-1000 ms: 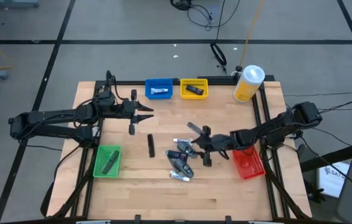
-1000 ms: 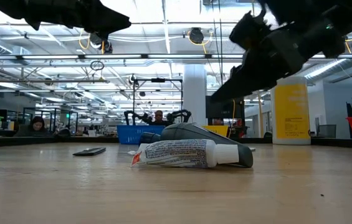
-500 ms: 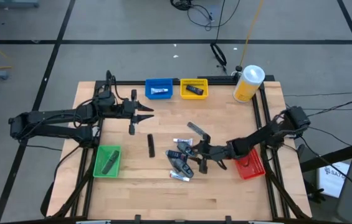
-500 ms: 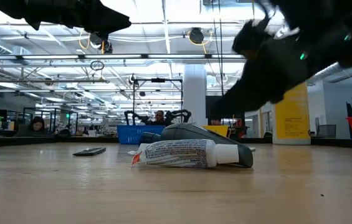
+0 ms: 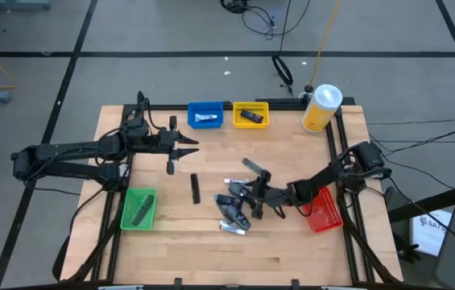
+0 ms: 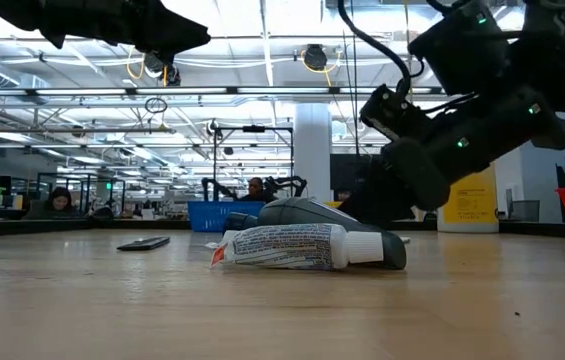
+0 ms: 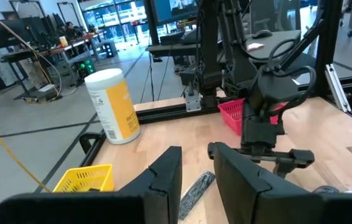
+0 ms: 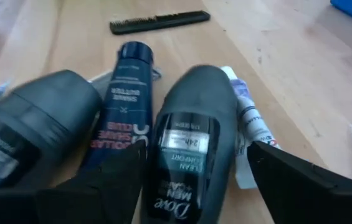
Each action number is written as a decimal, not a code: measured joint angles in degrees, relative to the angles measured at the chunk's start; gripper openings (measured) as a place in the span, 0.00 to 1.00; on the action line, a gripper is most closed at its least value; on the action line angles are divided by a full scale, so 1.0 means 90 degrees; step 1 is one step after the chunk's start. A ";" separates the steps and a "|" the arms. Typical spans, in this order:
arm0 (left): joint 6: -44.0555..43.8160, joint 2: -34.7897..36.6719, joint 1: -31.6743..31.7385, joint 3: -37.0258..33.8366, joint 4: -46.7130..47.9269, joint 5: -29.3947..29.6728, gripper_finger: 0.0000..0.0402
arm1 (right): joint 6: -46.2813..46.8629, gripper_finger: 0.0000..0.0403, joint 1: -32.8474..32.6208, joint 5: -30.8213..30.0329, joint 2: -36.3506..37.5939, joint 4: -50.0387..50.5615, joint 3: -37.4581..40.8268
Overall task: Pick & Place Travel size toiletries
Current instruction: Put the black deodorant into the red bin, then put the white toothpaste into the blue bin
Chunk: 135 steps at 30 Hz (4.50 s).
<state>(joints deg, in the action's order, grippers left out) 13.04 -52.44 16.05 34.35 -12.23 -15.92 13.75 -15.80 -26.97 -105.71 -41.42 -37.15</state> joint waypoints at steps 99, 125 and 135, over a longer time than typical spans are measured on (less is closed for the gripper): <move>-0.0010 0.0002 0.0000 0.0000 -0.0171 0.0002 0.23 | -0.0790 0.51 -0.0487 -0.0305 0.3420 -0.1989 0.2210; -0.0196 -0.4618 -0.0587 0.1266 -0.0836 0.0035 0.23 | -0.0778 0.49 0.0749 0.0023 0.0549 -0.2984 0.1936; -0.0981 -0.6046 -0.1327 0.1341 -0.1711 0.0550 0.23 | -0.0581 0.49 0.0749 0.0028 0.0551 -0.2864 0.1955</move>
<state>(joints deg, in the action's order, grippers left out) 4.21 -106.86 4.11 46.41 -27.63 -10.97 8.51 -9.06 -26.72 -100.75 -67.20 -19.55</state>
